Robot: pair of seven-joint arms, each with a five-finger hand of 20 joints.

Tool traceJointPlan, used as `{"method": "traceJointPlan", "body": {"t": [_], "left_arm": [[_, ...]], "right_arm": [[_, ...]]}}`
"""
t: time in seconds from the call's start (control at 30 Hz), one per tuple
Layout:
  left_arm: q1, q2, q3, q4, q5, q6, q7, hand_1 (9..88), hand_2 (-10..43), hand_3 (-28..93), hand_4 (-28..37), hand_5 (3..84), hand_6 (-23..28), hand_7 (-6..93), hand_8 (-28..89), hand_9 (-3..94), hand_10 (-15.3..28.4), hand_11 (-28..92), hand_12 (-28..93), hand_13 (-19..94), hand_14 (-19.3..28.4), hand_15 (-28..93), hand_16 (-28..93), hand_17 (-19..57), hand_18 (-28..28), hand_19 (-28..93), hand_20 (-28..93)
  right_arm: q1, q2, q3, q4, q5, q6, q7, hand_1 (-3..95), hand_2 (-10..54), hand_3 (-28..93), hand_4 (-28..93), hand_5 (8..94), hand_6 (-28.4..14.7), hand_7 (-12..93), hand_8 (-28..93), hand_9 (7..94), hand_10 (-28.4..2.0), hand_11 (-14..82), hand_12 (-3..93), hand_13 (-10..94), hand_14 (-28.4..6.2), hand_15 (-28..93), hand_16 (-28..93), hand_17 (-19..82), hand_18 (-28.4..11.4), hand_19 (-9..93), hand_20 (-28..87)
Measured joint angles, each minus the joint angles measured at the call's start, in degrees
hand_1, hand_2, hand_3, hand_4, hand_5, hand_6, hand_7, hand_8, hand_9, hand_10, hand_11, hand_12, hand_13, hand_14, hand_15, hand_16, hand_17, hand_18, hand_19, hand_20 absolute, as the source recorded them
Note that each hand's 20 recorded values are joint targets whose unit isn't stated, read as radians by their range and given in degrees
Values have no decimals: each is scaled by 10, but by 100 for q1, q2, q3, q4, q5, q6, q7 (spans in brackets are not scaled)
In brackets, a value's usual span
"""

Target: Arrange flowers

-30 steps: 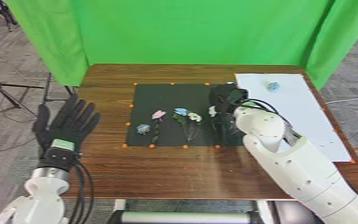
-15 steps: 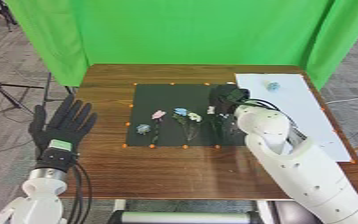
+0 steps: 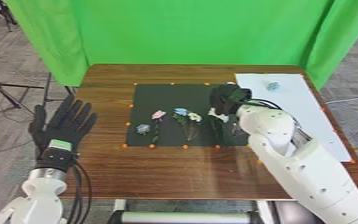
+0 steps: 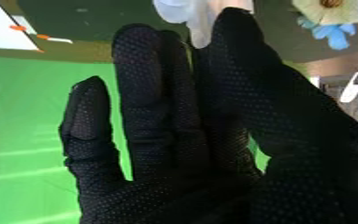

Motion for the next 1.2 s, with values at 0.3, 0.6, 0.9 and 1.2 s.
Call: {"method": "traceJointPlan", "body": {"t": [0.3, 0.6, 0.9, 1.2], "left_arm": [[7, 2, -7, -6, -6, 12, 5, 251, 137, 720, -283, 375, 65, 162, -105, 349, 140, 234, 105, 266, 153, 409, -83, -55, 143, 358, 91], [21, 0, 4, -6, -1, -2, 21, 248, 136, 718, -283, 372, 64, 159, -106, 346, 140, 229, 104, 263, 152, 403, -83, -55, 143, 357, 90], [-26, 13, 97, 69, 170, -261, -70, 249, 135, 714, -283, 367, 62, 154, -101, 342, 139, 221, 108, 258, 153, 397, -78, -56, 142, 352, 90], [-62, 91, 211, 71, 181, -291, -19, 249, 135, 714, -283, 368, 63, 151, -100, 342, 137, 222, 110, 259, 153, 397, -76, -57, 143, 352, 92]], "right_arm": [[-137, 16, 197, -308, 199, -298, 72, 430, -95, 800, -283, 586, -6, 185, -133, 582, -112, 116, 155, 579, -112, 547, 254, 289, -219, 798, 397], [-208, 4, 483, -364, 436, 442, 484, 346, -95, 800, -270, 553, -32, 175, -122, 515, -160, 104, 155, 414, -161, 439, 167, 250, -212, 725, 340], [277, -55, 932, 991, 1120, 1403, 1462, 247, 9, 790, -247, 401, -66, 132, -98, 344, -192, 76, 144, 213, -194, 327, 105, 143, -205, 625, 259], [1328, 18, 334, 2509, 1122, 779, 1370, 242, 29, 800, -248, 336, -62, 126, -104, 272, -168, 61, 116, 166, -171, 263, 73, 120, -192, 566, 212]]}}
